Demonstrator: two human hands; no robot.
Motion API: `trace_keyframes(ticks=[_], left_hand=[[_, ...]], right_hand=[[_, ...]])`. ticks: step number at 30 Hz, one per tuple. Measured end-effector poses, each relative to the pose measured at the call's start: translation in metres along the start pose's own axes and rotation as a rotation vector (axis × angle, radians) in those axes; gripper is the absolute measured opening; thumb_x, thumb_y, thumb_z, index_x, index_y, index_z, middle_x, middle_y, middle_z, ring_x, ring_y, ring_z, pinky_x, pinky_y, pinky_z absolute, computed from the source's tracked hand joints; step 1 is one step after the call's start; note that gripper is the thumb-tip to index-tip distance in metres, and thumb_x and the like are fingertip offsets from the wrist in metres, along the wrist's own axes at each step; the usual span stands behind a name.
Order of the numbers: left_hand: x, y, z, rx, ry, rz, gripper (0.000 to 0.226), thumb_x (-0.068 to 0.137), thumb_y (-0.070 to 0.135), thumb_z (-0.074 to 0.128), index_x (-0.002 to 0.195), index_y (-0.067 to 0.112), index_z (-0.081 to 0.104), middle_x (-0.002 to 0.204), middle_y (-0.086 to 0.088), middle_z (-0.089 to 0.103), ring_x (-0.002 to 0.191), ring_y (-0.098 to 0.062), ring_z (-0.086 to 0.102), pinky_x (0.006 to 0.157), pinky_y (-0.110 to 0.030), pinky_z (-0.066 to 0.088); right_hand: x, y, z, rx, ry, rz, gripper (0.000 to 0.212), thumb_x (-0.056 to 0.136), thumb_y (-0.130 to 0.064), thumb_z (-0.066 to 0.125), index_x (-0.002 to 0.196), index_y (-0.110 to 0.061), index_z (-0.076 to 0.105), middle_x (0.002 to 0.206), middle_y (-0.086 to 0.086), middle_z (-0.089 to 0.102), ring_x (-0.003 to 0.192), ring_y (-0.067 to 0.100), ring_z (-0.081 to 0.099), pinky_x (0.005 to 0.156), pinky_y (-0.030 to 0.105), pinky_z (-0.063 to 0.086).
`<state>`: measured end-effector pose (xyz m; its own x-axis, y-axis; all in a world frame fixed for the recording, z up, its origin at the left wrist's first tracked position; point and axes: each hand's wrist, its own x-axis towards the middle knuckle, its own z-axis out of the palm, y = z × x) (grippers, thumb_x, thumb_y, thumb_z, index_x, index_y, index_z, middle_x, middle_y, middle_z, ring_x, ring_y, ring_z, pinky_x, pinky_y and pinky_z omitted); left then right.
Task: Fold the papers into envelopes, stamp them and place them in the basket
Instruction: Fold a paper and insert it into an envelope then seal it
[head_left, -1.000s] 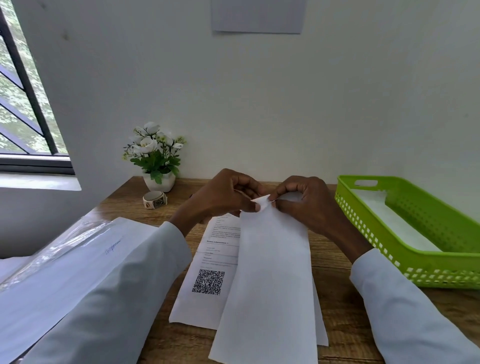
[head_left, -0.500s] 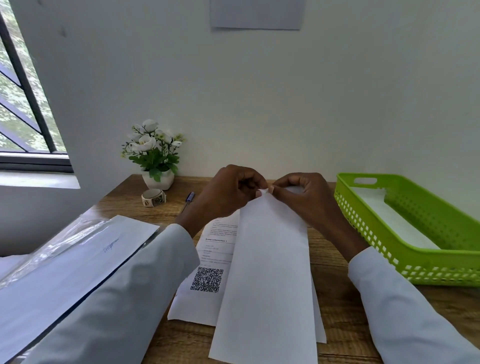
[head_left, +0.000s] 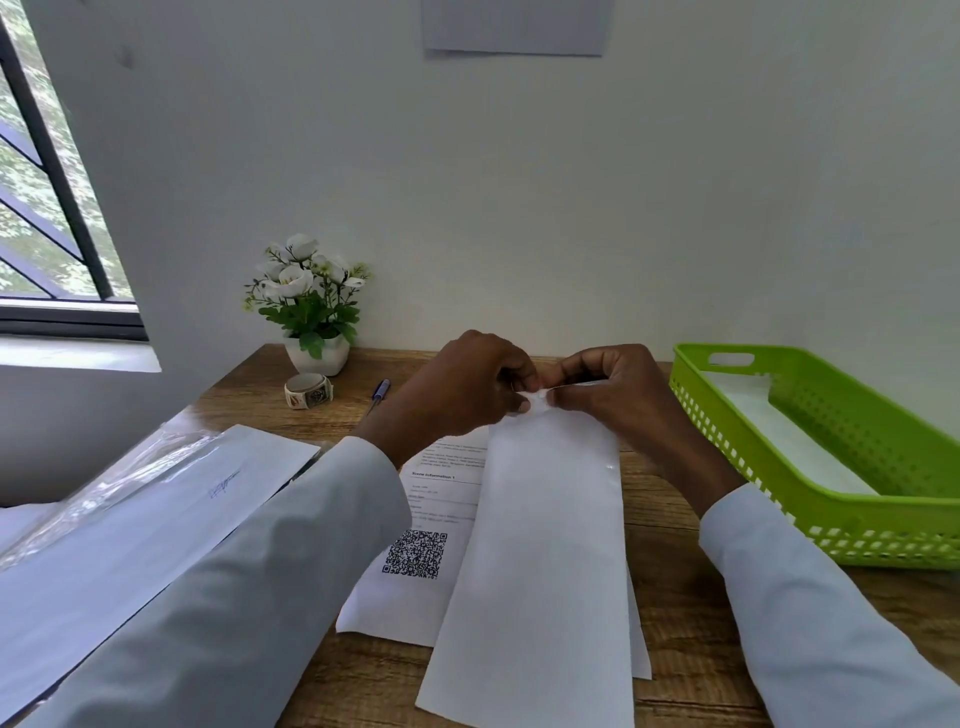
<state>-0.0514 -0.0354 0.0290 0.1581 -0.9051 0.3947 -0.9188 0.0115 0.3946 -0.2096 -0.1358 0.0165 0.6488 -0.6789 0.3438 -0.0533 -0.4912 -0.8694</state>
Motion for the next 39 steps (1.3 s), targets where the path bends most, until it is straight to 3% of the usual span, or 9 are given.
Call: trace_keyframes(ticks=[4, 9, 14, 17, 20, 23, 28, 35, 39], left_hand=[[-0.005, -0.001, 0.005, 0.330, 0.089, 0.246, 0.018, 0.090, 0.029, 0.063, 0.105, 0.024, 0.072, 0.100, 0.004, 0.068, 0.086, -0.020, 0.063, 0.068, -0.031, 0.045], [-0.010, -0.006, 0.012, 0.456, 0.117, 0.422, 0.021, 0.090, 0.030, 0.059, 0.100, 0.021, 0.074, 0.096, -0.001, 0.072, 0.075, -0.029, 0.067, 0.057, -0.033, 0.051], [-0.010, -0.008, 0.018, 0.417, 0.164, 0.352, 0.040, 0.088, 0.038, 0.039, 0.089, 0.018, 0.073, 0.086, 0.000, 0.071, 0.072, -0.026, 0.065, 0.057, -0.037, 0.052], [-0.010, -0.007, 0.019, 0.399, 0.171, 0.307, 0.033, 0.084, 0.033, 0.043, 0.082, 0.017, 0.072, 0.080, 0.000, 0.070, 0.069, -0.025, 0.063, 0.056, -0.035, 0.050], [-0.012, -0.004, 0.021, 0.356, 0.195, 0.296, 0.018, 0.077, 0.026, 0.048, 0.065, 0.016, 0.059, 0.067, 0.000, 0.065, 0.057, -0.025, 0.057, 0.049, -0.025, 0.034], [-0.012, -0.004, 0.022, 0.361, 0.207, 0.241, 0.024, 0.073, 0.023, 0.047, 0.074, 0.014, 0.069, 0.069, 0.000, 0.067, 0.059, -0.024, 0.058, 0.048, -0.021, 0.026], [-0.010, -0.009, 0.019, 0.171, 0.173, 0.154, 0.027, 0.073, 0.020, 0.050, 0.086, 0.016, 0.073, 0.081, 0.002, 0.073, 0.070, -0.021, 0.063, 0.062, -0.030, 0.051], [-0.011, -0.027, 0.014, -0.333, -0.044, 0.040, 0.026, 0.081, 0.010, 0.075, 0.100, 0.022, 0.062, 0.091, -0.001, 0.069, 0.084, -0.023, 0.064, 0.079, -0.040, 0.053], [-0.010, -0.024, 0.019, -0.209, -0.032, 0.046, 0.024, 0.078, 0.017, 0.079, 0.097, 0.020, 0.066, 0.088, 0.003, 0.069, 0.079, -0.018, 0.064, 0.076, -0.044, 0.055]], right_hand=[[0.000, 0.000, -0.004, 0.114, 0.011, 0.075, 0.014, 0.072, 0.000, 0.080, 0.084, -0.008, 0.078, 0.082, 0.006, 0.077, 0.077, 0.018, 0.072, 0.071, 0.030, 0.058], [0.000, 0.001, -0.003, 0.251, -0.002, 0.181, 0.016, 0.071, 0.005, 0.080, 0.087, 0.001, 0.075, 0.079, 0.015, 0.074, 0.068, 0.023, 0.070, 0.064, 0.030, 0.058], [0.000, 0.003, -0.003, 0.373, -0.019, 0.251, 0.020, 0.071, 0.007, 0.079, 0.089, 0.003, 0.073, 0.081, 0.015, 0.073, 0.068, 0.023, 0.070, 0.063, 0.029, 0.059], [0.001, 0.006, -0.003, 0.420, -0.055, 0.278, 0.019, 0.071, 0.006, 0.079, 0.089, 0.001, 0.073, 0.084, 0.015, 0.074, 0.075, 0.025, 0.070, 0.071, 0.032, 0.060], [0.002, 0.010, -0.002, 0.436, -0.081, 0.299, 0.017, 0.073, 0.004, 0.078, 0.089, -0.002, 0.075, 0.092, 0.017, 0.075, 0.087, 0.030, 0.070, 0.086, 0.041, 0.057], [0.002, 0.012, -0.001, 0.420, -0.102, 0.288, 0.016, 0.076, 0.004, 0.075, 0.091, -0.003, 0.075, 0.092, 0.014, 0.075, 0.090, 0.027, 0.068, 0.088, 0.040, 0.055], [0.001, 0.011, -0.001, 0.314, -0.112, 0.222, 0.021, 0.074, 0.007, 0.075, 0.092, -0.005, 0.075, 0.097, 0.018, 0.075, 0.087, 0.024, 0.069, 0.082, 0.037, 0.054], [0.002, 0.012, -0.001, 0.339, -0.070, 0.156, 0.023, 0.071, 0.012, 0.076, 0.090, -0.001, 0.073, 0.093, 0.019, 0.075, 0.084, 0.024, 0.072, 0.077, 0.032, 0.056], [0.000, 0.010, 0.003, 0.338, -0.056, 0.175, 0.025, 0.068, 0.012, 0.078, 0.089, 0.001, 0.073, 0.095, 0.021, 0.075, 0.081, 0.027, 0.070, 0.080, 0.041, 0.057]])
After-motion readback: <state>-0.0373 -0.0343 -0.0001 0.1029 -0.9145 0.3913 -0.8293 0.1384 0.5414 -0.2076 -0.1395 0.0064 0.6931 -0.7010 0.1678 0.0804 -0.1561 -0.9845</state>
